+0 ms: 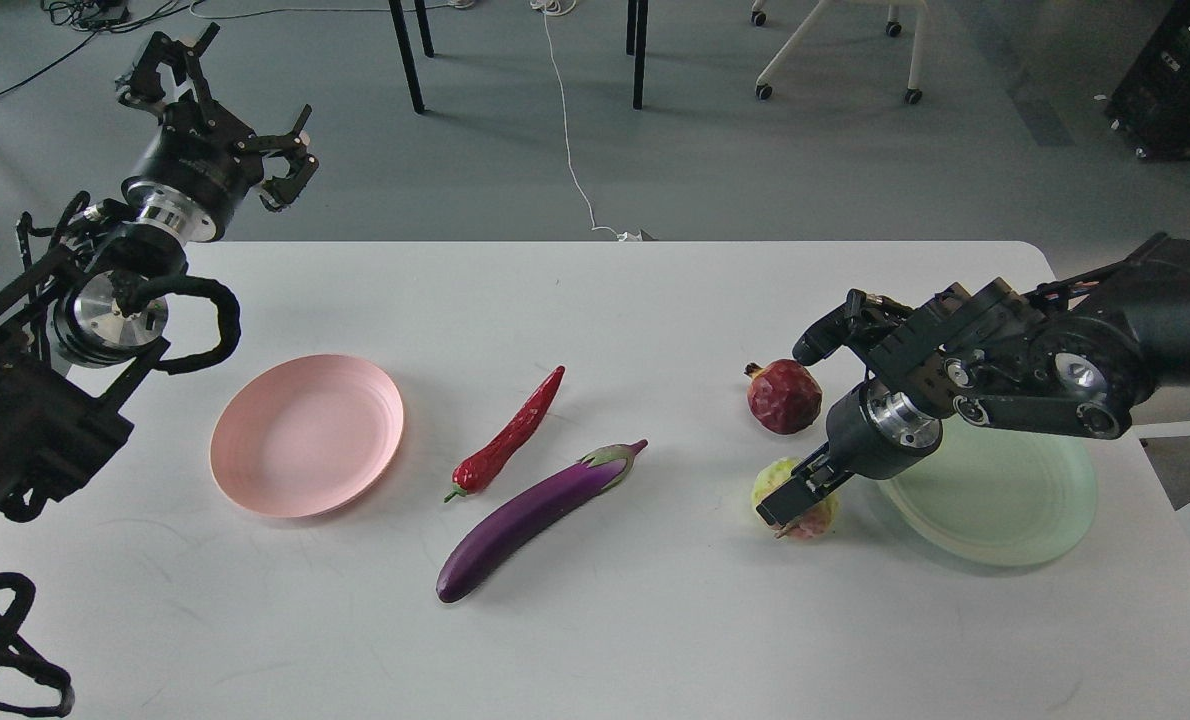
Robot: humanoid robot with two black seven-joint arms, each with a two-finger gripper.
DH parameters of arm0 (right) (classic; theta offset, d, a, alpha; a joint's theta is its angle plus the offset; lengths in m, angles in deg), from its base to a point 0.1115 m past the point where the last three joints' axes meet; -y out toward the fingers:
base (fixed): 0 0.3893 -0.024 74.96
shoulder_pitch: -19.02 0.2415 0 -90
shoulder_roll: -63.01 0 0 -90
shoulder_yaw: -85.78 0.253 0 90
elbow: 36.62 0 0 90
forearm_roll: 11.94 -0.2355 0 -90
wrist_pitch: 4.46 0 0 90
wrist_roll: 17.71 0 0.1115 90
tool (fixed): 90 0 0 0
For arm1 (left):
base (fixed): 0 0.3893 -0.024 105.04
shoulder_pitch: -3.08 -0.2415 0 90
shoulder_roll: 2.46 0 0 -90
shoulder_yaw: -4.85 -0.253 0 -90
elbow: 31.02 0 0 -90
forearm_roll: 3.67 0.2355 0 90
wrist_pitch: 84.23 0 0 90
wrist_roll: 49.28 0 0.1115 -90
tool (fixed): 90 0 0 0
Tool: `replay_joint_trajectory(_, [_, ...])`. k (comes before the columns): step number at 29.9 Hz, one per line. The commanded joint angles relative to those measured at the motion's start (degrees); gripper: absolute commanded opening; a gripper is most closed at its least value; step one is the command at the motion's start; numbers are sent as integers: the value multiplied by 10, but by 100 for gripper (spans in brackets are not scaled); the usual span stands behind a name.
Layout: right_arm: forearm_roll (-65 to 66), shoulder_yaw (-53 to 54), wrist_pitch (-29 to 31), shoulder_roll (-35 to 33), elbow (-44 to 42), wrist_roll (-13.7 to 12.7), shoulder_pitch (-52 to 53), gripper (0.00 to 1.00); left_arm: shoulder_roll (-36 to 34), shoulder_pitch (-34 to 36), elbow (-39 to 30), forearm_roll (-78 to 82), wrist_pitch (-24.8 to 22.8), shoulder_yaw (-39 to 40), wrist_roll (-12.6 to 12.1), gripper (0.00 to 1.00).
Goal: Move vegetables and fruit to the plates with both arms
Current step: 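Carry the fig onto the green plate and release it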
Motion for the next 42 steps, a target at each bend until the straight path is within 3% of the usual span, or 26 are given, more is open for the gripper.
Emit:
replay_joint_trajectory(1, [0, 0, 3, -1, 0, 0, 21, 56, 1, 0, 0, 0, 0, -1, 0, 98])
replay_joint_trajectory(5, [-6, 13, 2, -16, 2, -3, 63, 53, -1, 0, 0, 0, 1, -1, -1, 98])
replay_joint_trajectory(10, [-13, 22, 3, -91, 8, -13, 89, 53, -4, 1, 0, 1, 3, -1, -2, 98])
replay_joint_trajectory(22, [72, 17, 2, -255, 18, -14, 29, 54, -3, 0, 0, 2, 1, -3, -2, 98])
replay_joint_trajectory(24, [82, 17, 1, -265, 16, -14, 11, 57, -2, 0, 0, 2, 1, -4, -2, 98])
replay_joint_trajectory(27, [84, 22, -5, -270, 12, -15, -19, 75, -1, 0, 0, 2, 1, -5, -2, 98])
replay_joint_trajectory(31, [84, 26, -26, -272, 15, -14, -48, 82, -1, 0, 0, 2, 1, -5, -1, 98])
replay_joint_trajectory(35, [77, 29, -30, -273, 15, -14, -45, 96, -1, -1, 1, 1, 1, -2, -1, 98])
replay_joint_trajectory(42, [76, 71, -24, -290, 9, -11, -27, 98, -4, -1, 1, 0, 3, -1, 0, 98])
